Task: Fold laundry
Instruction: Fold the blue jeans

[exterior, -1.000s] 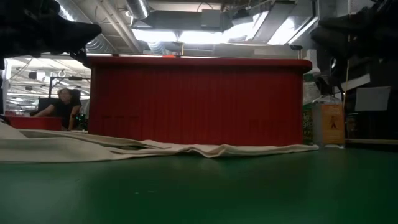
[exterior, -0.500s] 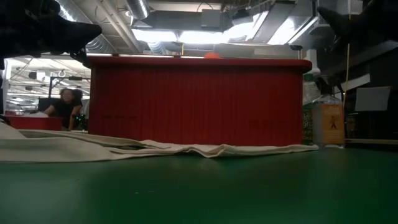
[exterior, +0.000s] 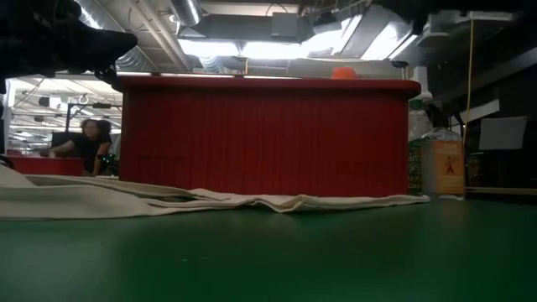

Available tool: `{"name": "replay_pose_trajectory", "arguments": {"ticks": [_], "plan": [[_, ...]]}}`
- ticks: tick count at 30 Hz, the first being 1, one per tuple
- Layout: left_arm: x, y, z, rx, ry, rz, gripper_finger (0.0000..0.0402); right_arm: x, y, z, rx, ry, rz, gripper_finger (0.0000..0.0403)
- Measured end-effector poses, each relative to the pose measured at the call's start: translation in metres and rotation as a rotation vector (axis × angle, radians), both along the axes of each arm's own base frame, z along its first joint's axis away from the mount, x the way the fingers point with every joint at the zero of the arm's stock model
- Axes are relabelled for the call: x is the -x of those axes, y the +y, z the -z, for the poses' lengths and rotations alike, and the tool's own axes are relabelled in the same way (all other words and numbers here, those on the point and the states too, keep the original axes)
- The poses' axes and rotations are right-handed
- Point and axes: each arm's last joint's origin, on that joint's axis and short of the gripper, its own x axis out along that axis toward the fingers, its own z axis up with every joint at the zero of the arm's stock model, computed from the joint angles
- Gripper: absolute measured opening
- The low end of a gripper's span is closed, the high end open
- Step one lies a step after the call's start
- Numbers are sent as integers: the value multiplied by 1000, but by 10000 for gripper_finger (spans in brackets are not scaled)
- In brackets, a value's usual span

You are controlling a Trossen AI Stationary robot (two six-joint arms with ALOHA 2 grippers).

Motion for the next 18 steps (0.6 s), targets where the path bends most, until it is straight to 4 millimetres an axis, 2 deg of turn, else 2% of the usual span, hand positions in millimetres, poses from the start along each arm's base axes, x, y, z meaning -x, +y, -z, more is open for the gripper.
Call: {"name": "replay_pose_trajectory", "arguments": {"ticks": [8, 15, 18], "plan": [[0, 0, 0, 0, 0, 0, 15, -56, -27, -29, 29, 283, 175, 239], [0, 0, 0, 0, 0, 0, 15, -95, -68, -40, -11, 430, 275, 239], [0, 0, 0, 0, 0, 0, 15, -108, -86, -39, -27, 464, 287, 239]]}}
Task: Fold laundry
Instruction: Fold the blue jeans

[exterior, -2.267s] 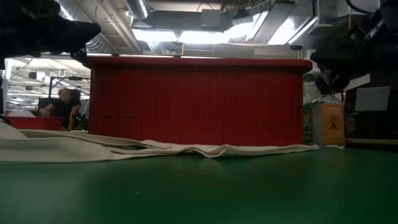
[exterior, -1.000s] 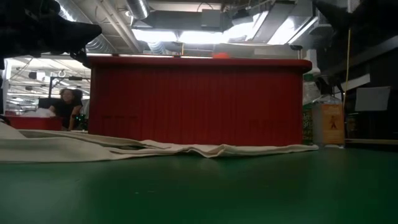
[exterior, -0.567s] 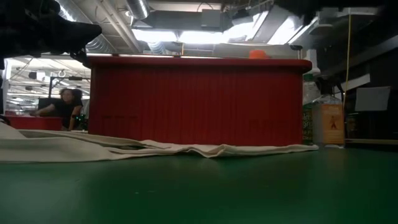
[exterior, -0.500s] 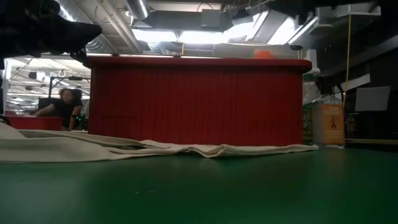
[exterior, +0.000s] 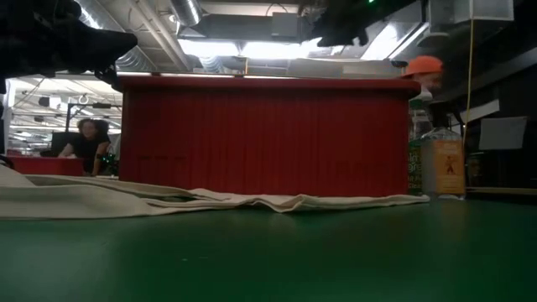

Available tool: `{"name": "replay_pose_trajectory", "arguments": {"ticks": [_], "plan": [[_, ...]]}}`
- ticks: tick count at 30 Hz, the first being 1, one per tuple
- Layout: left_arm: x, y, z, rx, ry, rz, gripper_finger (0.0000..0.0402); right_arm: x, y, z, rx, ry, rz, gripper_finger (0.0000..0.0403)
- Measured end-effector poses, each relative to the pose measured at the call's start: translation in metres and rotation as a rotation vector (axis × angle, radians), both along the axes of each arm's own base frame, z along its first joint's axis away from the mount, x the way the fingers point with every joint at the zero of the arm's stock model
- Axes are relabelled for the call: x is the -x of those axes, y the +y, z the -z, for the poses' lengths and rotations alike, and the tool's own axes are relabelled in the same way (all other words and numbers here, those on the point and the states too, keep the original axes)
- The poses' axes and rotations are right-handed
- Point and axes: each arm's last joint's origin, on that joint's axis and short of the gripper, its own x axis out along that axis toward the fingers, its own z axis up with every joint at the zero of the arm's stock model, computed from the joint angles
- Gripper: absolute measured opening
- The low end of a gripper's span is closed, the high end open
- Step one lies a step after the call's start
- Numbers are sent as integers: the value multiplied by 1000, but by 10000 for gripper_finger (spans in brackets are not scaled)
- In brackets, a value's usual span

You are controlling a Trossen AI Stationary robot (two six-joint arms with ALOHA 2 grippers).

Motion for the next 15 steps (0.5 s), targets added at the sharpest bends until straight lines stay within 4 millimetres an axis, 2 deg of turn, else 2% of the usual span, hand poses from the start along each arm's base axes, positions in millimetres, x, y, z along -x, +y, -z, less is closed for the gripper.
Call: {"name": "replay_pose_trajectory", "arguments": {"ticks": [7, 15], "plan": [[0, 0, 0, 0, 0, 0, 15, -18, -35, 8, -16, 28, -17, 239], [0, 0, 0, 1, 0, 0, 15, -25, -66, 25, -15, 18, 40, 239]]}}
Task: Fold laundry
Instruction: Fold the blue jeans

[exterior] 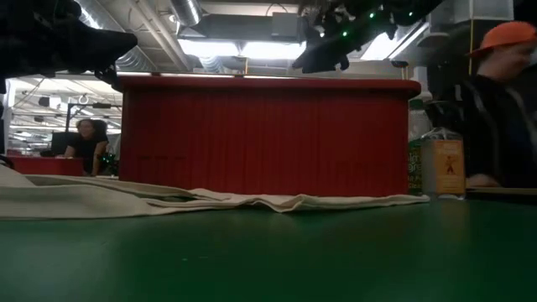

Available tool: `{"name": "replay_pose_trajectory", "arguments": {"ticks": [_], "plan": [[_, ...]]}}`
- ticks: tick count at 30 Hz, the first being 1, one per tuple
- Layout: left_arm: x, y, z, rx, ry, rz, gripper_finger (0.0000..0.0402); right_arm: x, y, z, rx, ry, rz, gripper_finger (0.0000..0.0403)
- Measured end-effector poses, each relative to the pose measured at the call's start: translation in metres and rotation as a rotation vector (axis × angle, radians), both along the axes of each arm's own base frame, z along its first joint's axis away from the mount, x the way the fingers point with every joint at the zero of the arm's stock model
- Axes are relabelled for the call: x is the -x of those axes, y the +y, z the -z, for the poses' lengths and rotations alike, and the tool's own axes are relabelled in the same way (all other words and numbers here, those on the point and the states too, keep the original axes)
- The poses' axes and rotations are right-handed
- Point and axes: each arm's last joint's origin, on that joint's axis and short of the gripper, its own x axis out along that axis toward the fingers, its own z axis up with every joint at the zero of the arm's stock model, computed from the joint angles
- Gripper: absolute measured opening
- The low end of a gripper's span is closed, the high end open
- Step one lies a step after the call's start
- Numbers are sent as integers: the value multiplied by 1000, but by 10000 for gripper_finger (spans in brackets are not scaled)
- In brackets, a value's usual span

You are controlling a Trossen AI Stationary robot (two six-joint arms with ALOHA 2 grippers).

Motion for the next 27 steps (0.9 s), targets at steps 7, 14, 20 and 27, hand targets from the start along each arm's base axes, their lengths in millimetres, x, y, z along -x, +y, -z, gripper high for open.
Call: {"name": "replay_pose_trajectory", "arguments": {"ticks": [7, 14, 20, 27], "plan": [[0, 0, 0, 3, -3, 1, 15, -6, -14, 15, -22, 15, -10, 239], [0, 0, 0, 3, -3, 1, 15, -19, -22, 33, 12, 60, -16, 239], [0, 0, 0, 3, -3, 2, 15, -28, -30, 52, 8, 97, 24, 239], [0, 0, 0, 3, -3, 2, 15, -32, -32, 54, 25, 70, 42, 239]]}}
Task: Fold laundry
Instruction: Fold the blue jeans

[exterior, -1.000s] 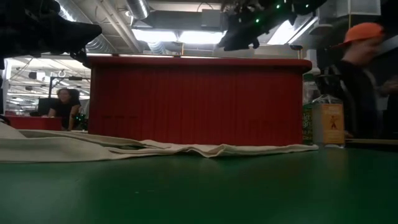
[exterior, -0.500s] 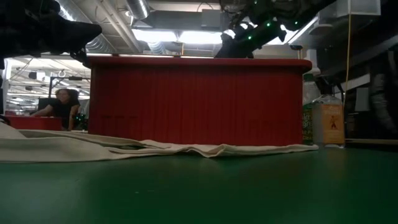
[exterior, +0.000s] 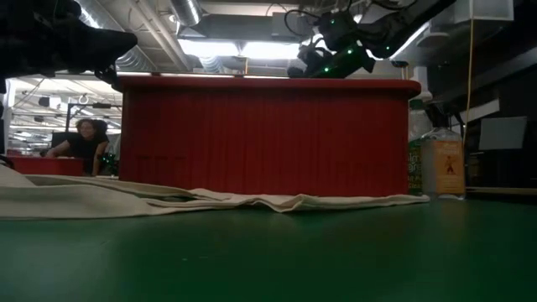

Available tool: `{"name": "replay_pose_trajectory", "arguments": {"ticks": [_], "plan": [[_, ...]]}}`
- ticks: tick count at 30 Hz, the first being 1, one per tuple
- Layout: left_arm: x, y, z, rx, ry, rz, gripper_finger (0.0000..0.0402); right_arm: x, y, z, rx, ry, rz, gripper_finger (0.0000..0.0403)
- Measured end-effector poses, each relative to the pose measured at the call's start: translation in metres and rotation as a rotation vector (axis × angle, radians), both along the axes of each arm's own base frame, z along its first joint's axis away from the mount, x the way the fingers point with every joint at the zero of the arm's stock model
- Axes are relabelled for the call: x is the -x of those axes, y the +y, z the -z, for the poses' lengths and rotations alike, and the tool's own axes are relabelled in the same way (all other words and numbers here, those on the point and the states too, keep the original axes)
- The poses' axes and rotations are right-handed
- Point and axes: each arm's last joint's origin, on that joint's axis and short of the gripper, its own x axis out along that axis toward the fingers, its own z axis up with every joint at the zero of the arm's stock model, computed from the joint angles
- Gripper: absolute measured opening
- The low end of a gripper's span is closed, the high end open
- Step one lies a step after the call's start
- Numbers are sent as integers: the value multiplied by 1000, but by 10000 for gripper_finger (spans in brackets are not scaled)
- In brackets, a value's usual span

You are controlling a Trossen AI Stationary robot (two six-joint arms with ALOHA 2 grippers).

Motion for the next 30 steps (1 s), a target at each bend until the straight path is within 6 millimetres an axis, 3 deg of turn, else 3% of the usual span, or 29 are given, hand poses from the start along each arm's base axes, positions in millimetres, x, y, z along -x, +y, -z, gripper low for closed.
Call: {"name": "replay_pose_trajectory", "arguments": {"ticks": [8, 16, 27, 30], "plan": [[0, 0, 0, 2, 0, 1, 15, 6, -4, 4, 26, 73, 246, 239], [0, 0, 0, 3, 0, 1, 15, 12, -4, 11, 14, 148, 385, 239], [0, 0, 0, 5, 1, 2, 15, 20, 0, 26, -125, 246, 435, 237], [0, 0, 0, 5, 2, 2, 15, 21, 0, 27, -129, 255, 436, 219]]}}
